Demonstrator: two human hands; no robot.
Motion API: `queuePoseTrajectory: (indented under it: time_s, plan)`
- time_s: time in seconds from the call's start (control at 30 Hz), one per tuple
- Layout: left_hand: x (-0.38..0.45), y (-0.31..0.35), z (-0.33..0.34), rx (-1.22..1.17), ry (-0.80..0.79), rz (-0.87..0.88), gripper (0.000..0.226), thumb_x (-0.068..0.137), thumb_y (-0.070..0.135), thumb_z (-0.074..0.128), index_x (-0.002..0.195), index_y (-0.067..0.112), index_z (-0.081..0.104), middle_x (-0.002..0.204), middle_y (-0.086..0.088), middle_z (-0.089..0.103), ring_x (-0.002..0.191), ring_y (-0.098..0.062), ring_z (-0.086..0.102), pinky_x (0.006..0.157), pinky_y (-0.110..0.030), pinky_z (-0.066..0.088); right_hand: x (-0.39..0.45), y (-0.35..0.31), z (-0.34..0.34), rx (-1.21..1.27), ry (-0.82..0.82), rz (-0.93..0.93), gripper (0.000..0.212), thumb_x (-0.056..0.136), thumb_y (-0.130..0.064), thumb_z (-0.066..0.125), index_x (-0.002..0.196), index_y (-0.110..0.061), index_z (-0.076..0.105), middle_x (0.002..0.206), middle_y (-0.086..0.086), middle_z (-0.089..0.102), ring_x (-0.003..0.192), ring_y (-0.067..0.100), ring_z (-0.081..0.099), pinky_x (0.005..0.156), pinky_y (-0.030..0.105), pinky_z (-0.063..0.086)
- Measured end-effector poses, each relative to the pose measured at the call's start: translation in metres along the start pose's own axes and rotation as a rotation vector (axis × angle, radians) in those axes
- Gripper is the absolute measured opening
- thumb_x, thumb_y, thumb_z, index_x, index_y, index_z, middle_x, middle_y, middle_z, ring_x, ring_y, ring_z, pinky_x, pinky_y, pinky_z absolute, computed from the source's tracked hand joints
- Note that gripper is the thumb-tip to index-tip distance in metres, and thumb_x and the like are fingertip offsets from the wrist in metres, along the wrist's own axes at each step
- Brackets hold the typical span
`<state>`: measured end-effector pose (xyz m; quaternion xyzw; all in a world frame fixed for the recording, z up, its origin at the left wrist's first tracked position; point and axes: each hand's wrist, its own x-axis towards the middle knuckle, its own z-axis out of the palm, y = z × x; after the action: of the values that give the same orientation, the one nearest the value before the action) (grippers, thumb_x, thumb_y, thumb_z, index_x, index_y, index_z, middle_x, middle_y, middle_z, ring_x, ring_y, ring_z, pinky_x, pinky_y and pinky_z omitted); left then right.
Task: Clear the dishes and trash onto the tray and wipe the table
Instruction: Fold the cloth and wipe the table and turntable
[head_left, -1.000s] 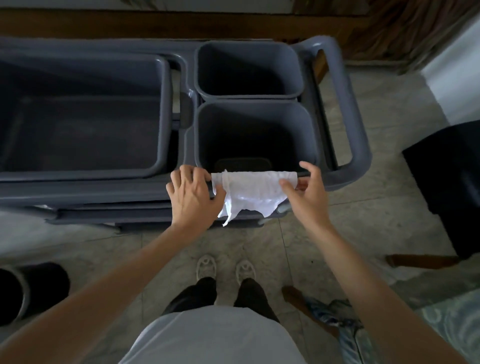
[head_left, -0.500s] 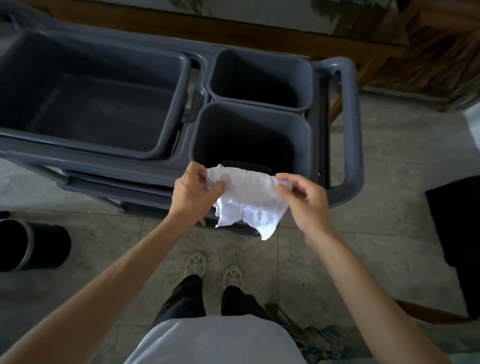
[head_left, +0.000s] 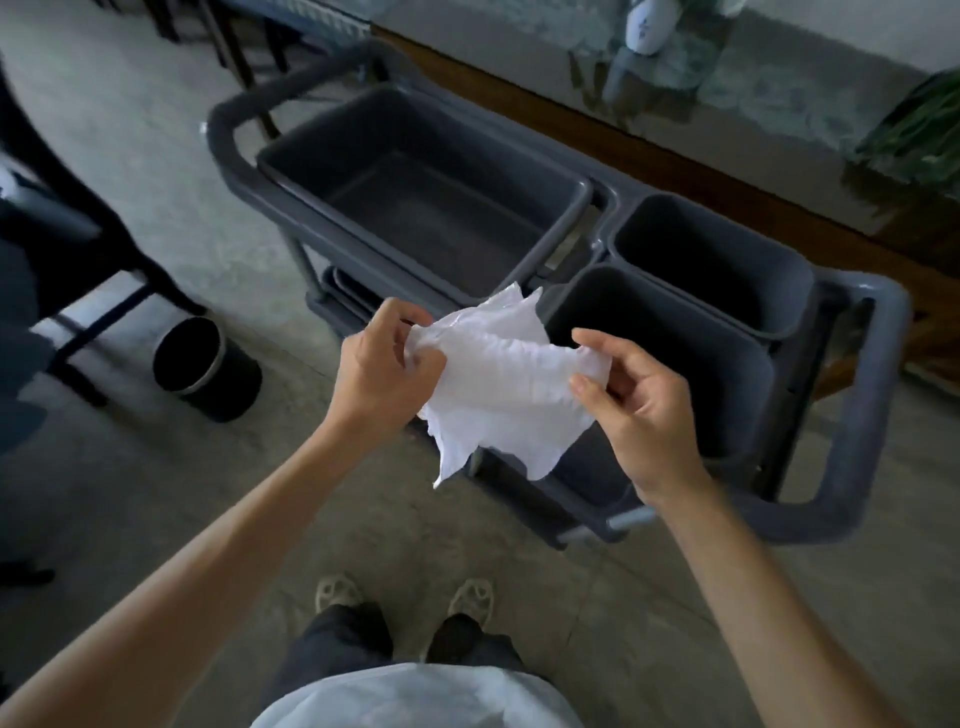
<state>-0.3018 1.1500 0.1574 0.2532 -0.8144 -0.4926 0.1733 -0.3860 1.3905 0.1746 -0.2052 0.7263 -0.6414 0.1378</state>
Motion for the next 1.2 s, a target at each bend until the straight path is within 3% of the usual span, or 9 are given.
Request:
queuePoseTrajectory:
  time_s: [0.1,0.2,0.3,0.4,0.5,0.67,0.8,1.03,1.2]
  plan:
    - [-0.014,-0.022,-0.048,0.001,0.131,-0.059,0.018,0.08,0.024,0.057,0.094,0.035,0.06,0.076,0.003,0.067,0.061,-0.013,0.061,0.046,-0.021,0.049,0.009,-0.008,0.043,0.017,-0.172,-0.023,0.05,0.092,-0.015,0.069,0.132,-0.044,0.066,0.114,0.0,0.075,0.106,0.022,0.072,0.091,0.029,0.057]
    - [-0.036,-0.051,-0.095,-0.086,0.203,-0.165,0.019,0.08,0.031,0.051,0.095,0.04,0.061,0.078,0.006,0.066,0.058,-0.007,0.058,0.047,-0.022,0.048,0.016,-0.013,0.092,0.03,-0.383,0.027,0.065,0.089,-0.013,0.066,0.143,-0.047,0.055,0.118,0.026,0.066,0.105,0.049,0.063,0.097,0.058,0.056]
    - [-0.069,-0.082,-0.139,-0.187,0.255,-0.249,0.023,0.086,0.03,0.044,0.099,0.039,0.062,0.072,0.003,0.057,0.056,-0.005,0.05,0.048,-0.021,0.042,0.013,-0.019,0.151,0.101,-0.559,0.106,0.075,0.082,-0.013,0.069,0.144,-0.051,0.052,0.145,-0.002,0.06,0.127,0.022,0.062,0.108,0.055,0.051]
    - [-0.112,-0.111,-0.183,-0.167,0.327,-0.32,0.018,0.091,0.037,0.048,0.103,0.042,0.06,0.078,0.003,0.057,0.062,-0.006,0.053,0.054,-0.025,0.046,0.0,-0.024,0.215,0.142,-0.705,0.175,0.075,0.077,-0.017,0.072,0.141,-0.052,0.054,0.149,-0.004,0.057,0.135,0.021,0.056,0.112,0.055,0.046]
    - [-0.16,-0.138,-0.232,-0.263,0.425,-0.376,0.015,0.092,0.044,0.068,0.105,0.038,0.064,0.098,-0.002,0.069,0.083,-0.014,0.07,0.062,-0.032,0.056,-0.019,-0.031,0.279,0.152,-0.834,0.232,0.074,0.078,-0.021,0.082,0.143,-0.044,0.056,0.141,0.0,0.065,0.131,0.022,0.061,0.108,0.048,0.051]
    - [-0.251,-0.186,-0.32,-0.281,0.599,-0.383,0.011,0.095,0.028,0.072,0.105,0.025,0.068,0.088,-0.018,0.071,0.072,-0.023,0.066,0.061,-0.038,0.055,-0.069,-0.042,0.387,-0.035,-0.984,0.185,0.07,0.081,-0.009,0.087,0.144,-0.021,0.059,0.123,-0.004,0.075,0.115,0.015,0.071,0.089,0.024,0.058]
    - [-0.321,-0.222,-0.378,-0.205,0.733,-0.43,0.015,0.103,0.015,0.057,0.101,0.021,0.07,0.079,-0.02,0.068,0.061,-0.018,0.059,0.056,-0.031,0.049,-0.116,-0.05,0.47,-0.146,-1.061,0.088,0.058,0.08,-0.009,0.088,0.134,-0.019,0.067,0.112,-0.002,0.078,0.106,0.017,0.074,0.094,0.03,0.059]
    - [-0.424,-0.258,-0.451,-0.005,1.04,-0.589,0.026,0.103,0.012,0.045,0.1,0.028,0.065,0.073,0.007,0.065,0.061,-0.003,0.055,0.054,-0.013,0.041,-0.206,-0.072,0.599,-0.12,-1.297,-0.081,0.05,0.084,-0.011,0.086,0.12,-0.04,0.07,0.105,-0.01,0.078,0.098,0.013,0.074,0.092,0.028,0.06]
    - [-0.479,-0.273,-0.501,-0.099,1.347,-0.695,0.028,0.106,0.018,0.041,0.103,0.036,0.063,0.096,0.013,0.064,0.086,-0.005,0.062,0.067,-0.019,0.046,-0.27,-0.095,0.687,-0.087,-1.537,-0.134,0.064,0.089,-0.006,0.079,0.14,-0.04,0.061,0.094,0.02,0.062,0.084,0.024,0.06,0.088,0.05,0.058]
